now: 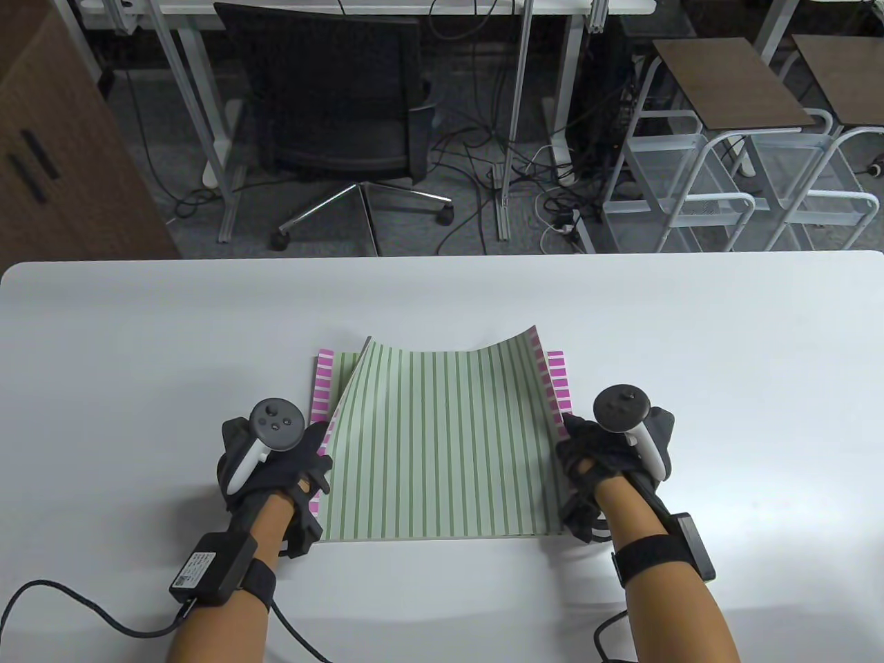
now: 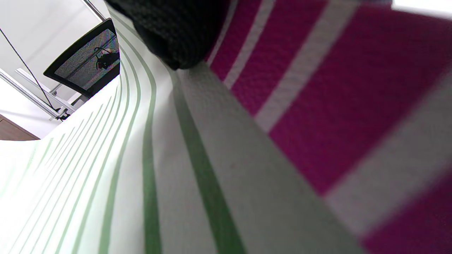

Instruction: Unroll mouse pads and stack together

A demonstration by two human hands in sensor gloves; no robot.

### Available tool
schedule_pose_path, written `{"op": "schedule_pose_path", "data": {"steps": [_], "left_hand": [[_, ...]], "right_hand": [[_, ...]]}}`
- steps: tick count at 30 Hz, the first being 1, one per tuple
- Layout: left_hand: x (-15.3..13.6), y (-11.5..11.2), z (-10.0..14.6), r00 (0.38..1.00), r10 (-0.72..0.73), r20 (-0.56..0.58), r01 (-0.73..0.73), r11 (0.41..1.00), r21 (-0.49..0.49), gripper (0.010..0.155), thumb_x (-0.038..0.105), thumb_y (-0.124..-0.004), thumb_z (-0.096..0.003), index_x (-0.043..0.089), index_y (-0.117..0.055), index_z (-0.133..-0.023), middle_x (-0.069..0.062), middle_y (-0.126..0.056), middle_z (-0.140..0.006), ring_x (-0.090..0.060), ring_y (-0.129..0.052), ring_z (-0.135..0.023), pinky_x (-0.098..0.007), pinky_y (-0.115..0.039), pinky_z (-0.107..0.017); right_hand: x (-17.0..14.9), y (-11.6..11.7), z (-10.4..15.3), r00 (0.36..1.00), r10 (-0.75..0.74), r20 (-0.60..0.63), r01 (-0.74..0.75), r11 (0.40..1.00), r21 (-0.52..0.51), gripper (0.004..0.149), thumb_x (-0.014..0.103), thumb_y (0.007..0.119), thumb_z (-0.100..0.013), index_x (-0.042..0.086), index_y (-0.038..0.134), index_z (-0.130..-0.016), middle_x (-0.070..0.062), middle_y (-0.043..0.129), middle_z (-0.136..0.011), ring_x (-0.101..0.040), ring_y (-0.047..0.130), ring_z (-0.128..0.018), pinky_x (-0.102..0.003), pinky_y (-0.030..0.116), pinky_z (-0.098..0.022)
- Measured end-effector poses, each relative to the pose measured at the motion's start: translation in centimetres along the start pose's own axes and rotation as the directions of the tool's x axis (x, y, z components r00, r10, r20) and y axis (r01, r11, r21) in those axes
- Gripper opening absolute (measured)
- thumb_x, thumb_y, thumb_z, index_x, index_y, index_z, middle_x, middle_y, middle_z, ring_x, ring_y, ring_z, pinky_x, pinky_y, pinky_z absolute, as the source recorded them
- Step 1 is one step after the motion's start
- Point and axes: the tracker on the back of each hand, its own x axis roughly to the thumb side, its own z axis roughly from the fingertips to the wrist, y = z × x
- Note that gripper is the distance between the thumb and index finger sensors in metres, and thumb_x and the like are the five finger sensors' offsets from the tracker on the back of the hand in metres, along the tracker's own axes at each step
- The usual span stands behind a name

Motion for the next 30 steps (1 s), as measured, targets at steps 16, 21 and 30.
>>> {"op": "schedule_pose_path", "data": {"steps": [16, 21, 30], "left_hand": [[0.1, -0.1, 0.0, 0.999, -0.032, -0.023, 0.032, 0.999, 0.001, 0.060, 0.030, -0.092, -0.0454, 0.022, -0.071, -0.101, -0.006, -0.091, -0.075, -0.019, -0.101, -0.047, -0.048, -0.076, -0.059], [0.0, 0.0, 0.1, 0.998, -0.043, -0.043, 0.044, 0.999, 0.006, 0.063, 0.034, -0.093, -0.0452, 0.022, -0.069, -0.102, -0.006, -0.090, -0.076, -0.019, -0.100, -0.048, -0.049, -0.075, -0.059], [0.0, 0.5, 0.4, 0.992, -0.086, -0.091, 0.084, 0.996, -0.018, 0.068, 0.041, -0.092, -0.0453, 0.022, -0.065, -0.105, -0.008, -0.087, -0.081, -0.022, -0.100, -0.054, -0.053, -0.072, -0.061]], "right_hand": [[0.0, 0.1, 0.0, 1.000, 0.023, 0.000, -0.023, 1.000, 0.004, 0.055, 0.021, 0.090, -0.038, 0.020, 0.072, -0.090, -0.009, 0.088, -0.067, -0.026, 0.100, -0.042, -0.043, 0.086, -0.031], [-0.1, 0.0, 0.1, 0.999, 0.032, -0.010, -0.032, 0.999, 0.009, 0.059, 0.025, 0.091, -0.038, 0.020, 0.069, -0.092, -0.009, 0.087, -0.069, -0.026, 0.099, -0.043, -0.043, 0.085, -0.032], [0.1, -1.0, 0.5, 0.993, 0.102, -0.054, -0.101, 0.995, 0.013, 0.065, 0.029, 0.092, -0.038, 0.019, 0.064, -0.096, -0.012, 0.082, -0.075, -0.031, 0.098, -0.050, -0.047, 0.083, -0.036]]}}
